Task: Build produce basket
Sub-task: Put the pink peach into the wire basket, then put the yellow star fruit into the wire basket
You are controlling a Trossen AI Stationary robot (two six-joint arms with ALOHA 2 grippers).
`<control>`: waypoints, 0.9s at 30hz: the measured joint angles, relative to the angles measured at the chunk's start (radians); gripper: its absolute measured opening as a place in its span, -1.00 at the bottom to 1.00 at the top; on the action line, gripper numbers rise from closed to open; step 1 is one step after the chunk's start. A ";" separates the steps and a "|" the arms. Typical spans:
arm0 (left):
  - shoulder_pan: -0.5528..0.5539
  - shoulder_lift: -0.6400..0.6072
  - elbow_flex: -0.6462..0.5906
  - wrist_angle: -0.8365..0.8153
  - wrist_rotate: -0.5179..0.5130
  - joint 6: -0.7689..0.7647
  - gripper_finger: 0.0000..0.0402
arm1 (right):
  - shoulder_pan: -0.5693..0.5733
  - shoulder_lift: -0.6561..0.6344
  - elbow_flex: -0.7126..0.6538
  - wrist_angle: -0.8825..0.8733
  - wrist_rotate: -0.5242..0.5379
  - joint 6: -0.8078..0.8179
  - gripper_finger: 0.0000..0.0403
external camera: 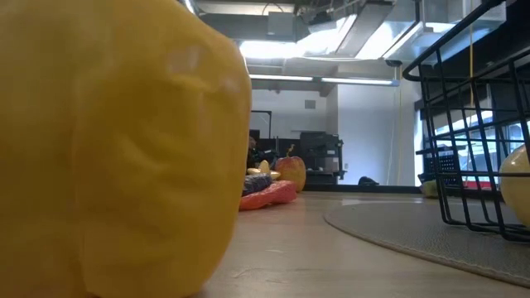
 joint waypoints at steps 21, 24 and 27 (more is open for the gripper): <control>0.005 0.000 0.000 -0.204 0.046 -0.225 0.37 | -0.018 -0.004 0.349 -0.317 0.136 -0.093 -0.39; 0.005 0.000 0.000 -0.204 0.047 -0.225 0.37 | -0.017 -0.004 0.420 -0.369 0.134 -0.126 -0.39; 0.005 0.000 0.000 -0.203 0.048 -0.225 0.37 | -0.017 -0.004 0.495 -0.421 0.156 -0.156 -0.39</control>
